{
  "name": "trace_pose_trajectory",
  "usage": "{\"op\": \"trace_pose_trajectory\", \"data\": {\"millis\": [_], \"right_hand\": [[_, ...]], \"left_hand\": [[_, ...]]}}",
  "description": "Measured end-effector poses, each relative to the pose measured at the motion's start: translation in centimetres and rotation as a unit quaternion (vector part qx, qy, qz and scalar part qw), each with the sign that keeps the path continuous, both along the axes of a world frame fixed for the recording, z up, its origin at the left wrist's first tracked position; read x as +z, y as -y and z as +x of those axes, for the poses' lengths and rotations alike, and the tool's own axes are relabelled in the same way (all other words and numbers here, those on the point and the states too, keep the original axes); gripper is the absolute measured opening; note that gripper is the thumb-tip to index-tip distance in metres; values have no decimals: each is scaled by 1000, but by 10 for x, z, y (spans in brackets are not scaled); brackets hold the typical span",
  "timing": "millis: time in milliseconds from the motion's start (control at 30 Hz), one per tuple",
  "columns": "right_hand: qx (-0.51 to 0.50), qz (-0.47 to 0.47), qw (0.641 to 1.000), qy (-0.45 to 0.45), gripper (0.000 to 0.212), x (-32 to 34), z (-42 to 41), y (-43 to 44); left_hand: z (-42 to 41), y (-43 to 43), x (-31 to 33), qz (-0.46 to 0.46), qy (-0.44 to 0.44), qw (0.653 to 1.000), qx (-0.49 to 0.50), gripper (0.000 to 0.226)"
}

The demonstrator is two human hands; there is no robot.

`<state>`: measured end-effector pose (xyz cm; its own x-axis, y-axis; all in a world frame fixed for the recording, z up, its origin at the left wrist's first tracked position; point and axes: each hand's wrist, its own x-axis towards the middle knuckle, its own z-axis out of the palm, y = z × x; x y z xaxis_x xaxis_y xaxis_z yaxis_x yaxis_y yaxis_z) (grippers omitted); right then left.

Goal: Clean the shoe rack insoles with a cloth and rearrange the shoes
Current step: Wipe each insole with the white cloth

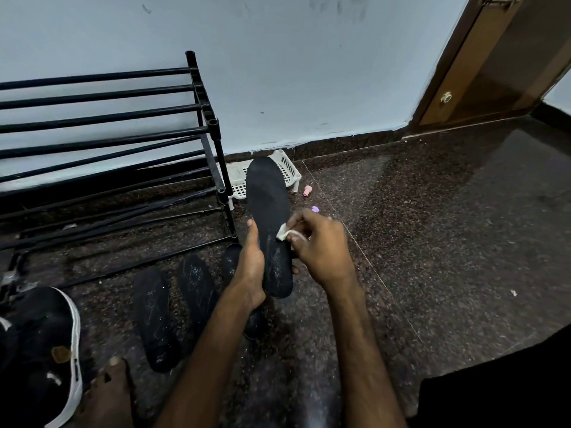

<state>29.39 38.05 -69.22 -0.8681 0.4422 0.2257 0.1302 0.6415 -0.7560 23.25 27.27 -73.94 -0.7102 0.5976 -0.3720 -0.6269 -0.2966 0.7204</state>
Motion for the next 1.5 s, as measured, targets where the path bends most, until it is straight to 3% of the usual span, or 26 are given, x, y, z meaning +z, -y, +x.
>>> {"op": "trace_pose_trajectory", "data": {"millis": [100,233,400,600,767,933,1100,1233,1300,1367,1500], "right_hand": [[-37,23,998,-42,25,1,-3,5],[76,-77,994,-3,23,8,-1,4],[-42,-83,995,-34,24,3,-1,1],[81,-136,987,-8,26,14,-4,13],[-11,-62,997,-44,24,13,-3,7],[112,-126,986,8,25,21,-2,14],[-13,-36,999,-30,26,13,-3,3],[71,-76,994,-35,27,19,-6,18],[105,-100,989,6,25,22,-3,12],[71,-74,995,16,24,20,1,0],[-8,-10,1000,-27,27,18,-2,-1]], "left_hand": [[5,-5,5,4,14,1000,-10,79],[2,-2,6,12,40,999,-13,87],[5,-3,7,11,21,1000,-13,82],[3,2,10,53,58,997,3,86],[6,-2,5,46,39,998,-3,80],[2,4,10,80,71,994,4,78],[7,0,7,57,51,997,-17,75],[6,-1,11,60,78,995,-20,60],[4,2,10,61,67,996,-13,67],[5,4,8,60,55,996,-25,76],[12,1,11,46,38,997,-47,72]]}}
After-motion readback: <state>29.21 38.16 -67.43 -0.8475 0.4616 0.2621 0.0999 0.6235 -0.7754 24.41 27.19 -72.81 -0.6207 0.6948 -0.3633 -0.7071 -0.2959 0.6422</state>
